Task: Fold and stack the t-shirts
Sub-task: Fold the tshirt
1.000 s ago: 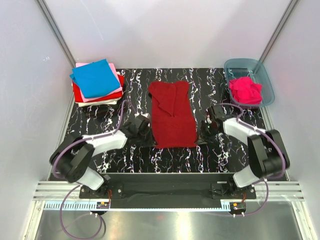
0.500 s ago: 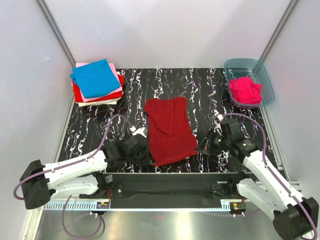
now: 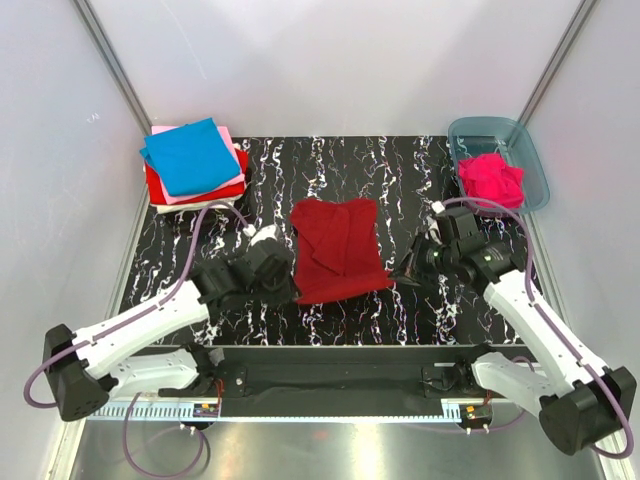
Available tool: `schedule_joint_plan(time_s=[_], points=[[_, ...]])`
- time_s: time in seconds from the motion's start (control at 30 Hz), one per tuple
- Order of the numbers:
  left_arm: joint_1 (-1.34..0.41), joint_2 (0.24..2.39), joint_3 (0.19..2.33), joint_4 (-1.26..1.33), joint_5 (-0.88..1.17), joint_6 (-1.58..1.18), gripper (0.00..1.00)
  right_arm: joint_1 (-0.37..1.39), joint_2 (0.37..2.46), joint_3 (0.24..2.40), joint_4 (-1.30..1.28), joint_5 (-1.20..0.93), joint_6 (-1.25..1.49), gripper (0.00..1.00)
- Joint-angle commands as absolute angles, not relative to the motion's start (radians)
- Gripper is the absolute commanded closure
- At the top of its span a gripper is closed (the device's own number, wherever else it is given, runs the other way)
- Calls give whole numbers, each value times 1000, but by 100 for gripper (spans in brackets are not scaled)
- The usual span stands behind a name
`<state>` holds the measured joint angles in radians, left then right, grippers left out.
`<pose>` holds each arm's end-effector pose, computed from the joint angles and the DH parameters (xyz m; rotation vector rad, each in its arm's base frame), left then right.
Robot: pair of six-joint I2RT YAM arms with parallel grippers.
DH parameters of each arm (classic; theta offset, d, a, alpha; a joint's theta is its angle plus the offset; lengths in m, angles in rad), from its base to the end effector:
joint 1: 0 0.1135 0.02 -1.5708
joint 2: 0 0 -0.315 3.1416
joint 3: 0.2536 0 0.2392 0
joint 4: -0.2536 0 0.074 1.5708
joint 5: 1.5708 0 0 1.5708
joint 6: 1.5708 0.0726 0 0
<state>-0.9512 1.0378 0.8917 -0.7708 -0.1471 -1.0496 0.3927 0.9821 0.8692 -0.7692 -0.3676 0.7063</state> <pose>0.1169 -0.1456 0.2947 -0.1925 2.5900 -0.6378 0.1489 0.0899 0.2996 0.2345 2.5916 0.8979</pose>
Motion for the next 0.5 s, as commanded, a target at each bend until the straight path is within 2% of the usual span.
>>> schedule_joint_plan(time_s=[0.0,0.27,0.47], points=[[-890,1081,966,-802,-154,-965,91,396,1038,963,-773,-308,664,100],[-703,1229,1135,-802,-48,-796,91,379,1253,1159,-772,-250,608,100],[-572,1434,1291,-825,47,-680,91,308,1452,1356,-781,-265,557,100]])
